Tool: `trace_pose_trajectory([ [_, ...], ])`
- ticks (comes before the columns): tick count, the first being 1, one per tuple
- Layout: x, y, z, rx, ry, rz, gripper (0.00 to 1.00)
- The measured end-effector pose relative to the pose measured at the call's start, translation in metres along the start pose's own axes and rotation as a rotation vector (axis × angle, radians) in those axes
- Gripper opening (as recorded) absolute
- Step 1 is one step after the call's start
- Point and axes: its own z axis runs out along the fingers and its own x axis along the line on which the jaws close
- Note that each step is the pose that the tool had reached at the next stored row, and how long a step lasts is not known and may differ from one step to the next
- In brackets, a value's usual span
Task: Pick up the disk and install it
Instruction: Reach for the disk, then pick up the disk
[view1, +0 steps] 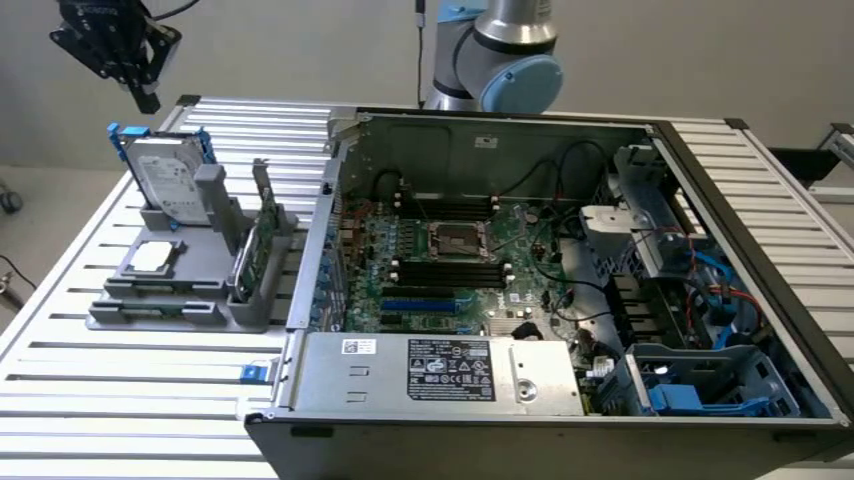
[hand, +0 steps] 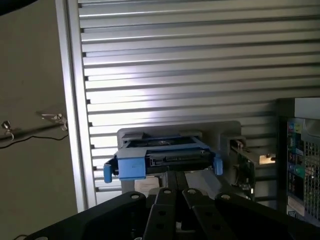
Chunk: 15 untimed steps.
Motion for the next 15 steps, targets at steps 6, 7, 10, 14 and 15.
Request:
trace_pose_trajectory([
  [6, 0.023, 0.0051, -0.0003, 0.0124, -0.0006, -0.001, 0.11],
  [7, 0.024, 0.0053, -0.0004, 0.0129, -0.0006, -0.002, 0.11],
  [10, 0.024, 0.0053, -0.0003, 0.0129, -0.0007, -0.002, 0.11],
  [14, 0.024, 0.0053, -0.0004, 0.0130, -0.0006, -0.002, 0.11],
  [15, 0.024, 0.0053, -0.0003, 0.0130, -0.0007, -0.002, 0.11],
])
